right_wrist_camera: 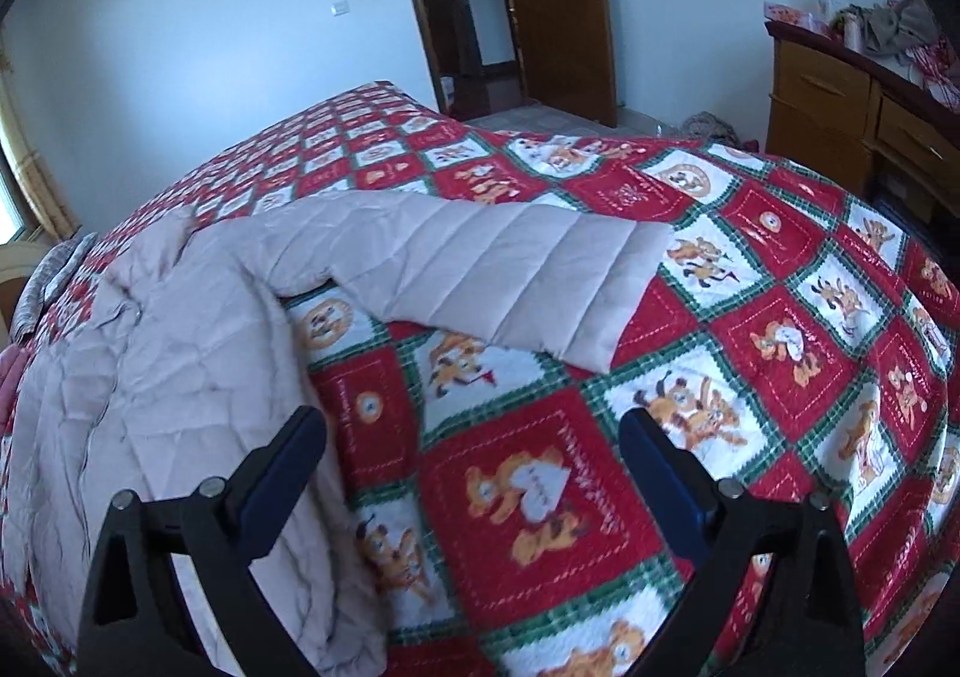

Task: Fold large clothes
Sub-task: 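Reach the right tool to the jacket sleeve and close on its cuff, then lift the sleeve with the right tool and fold it across the jacket body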

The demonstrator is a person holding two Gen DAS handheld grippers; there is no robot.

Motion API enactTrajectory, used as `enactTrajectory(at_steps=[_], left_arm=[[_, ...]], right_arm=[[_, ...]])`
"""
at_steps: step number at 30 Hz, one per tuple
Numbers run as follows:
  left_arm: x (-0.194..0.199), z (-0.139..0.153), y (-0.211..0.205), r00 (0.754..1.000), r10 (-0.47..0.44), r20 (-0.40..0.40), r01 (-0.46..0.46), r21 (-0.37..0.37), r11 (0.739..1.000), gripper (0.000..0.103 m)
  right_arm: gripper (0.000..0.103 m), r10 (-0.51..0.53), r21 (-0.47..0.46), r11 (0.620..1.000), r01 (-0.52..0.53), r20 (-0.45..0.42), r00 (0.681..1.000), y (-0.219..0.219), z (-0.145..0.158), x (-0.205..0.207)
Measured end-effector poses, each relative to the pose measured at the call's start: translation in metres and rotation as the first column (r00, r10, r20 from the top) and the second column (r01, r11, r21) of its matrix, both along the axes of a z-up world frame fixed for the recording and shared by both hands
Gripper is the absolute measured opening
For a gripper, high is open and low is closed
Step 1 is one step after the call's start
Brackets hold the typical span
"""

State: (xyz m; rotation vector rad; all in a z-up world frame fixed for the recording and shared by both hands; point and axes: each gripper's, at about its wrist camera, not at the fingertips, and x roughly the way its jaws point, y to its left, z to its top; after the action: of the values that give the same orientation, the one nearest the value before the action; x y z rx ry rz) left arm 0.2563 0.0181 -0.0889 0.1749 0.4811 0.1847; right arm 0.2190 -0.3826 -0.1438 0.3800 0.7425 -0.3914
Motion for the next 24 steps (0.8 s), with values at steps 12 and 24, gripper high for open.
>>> enactTrajectory(at_steps=[12,24], left_arm=[[0.083,-0.088,0.014,0.977,0.119,-0.177,-0.103,0.1,0.99,0.102],[0.077,-0.063,0.023,0.984,0.086,-0.154,-0.085,0.013,0.996,0.102]], right_arm=[[0.087,-0.137,0.059,0.988,0.143,-0.094,0.986,-0.074,-0.027,0.048],[0.015,-0.061,0.079,0.994,0.069,-0.094,0.994,-0.083,-0.031,0.063]])
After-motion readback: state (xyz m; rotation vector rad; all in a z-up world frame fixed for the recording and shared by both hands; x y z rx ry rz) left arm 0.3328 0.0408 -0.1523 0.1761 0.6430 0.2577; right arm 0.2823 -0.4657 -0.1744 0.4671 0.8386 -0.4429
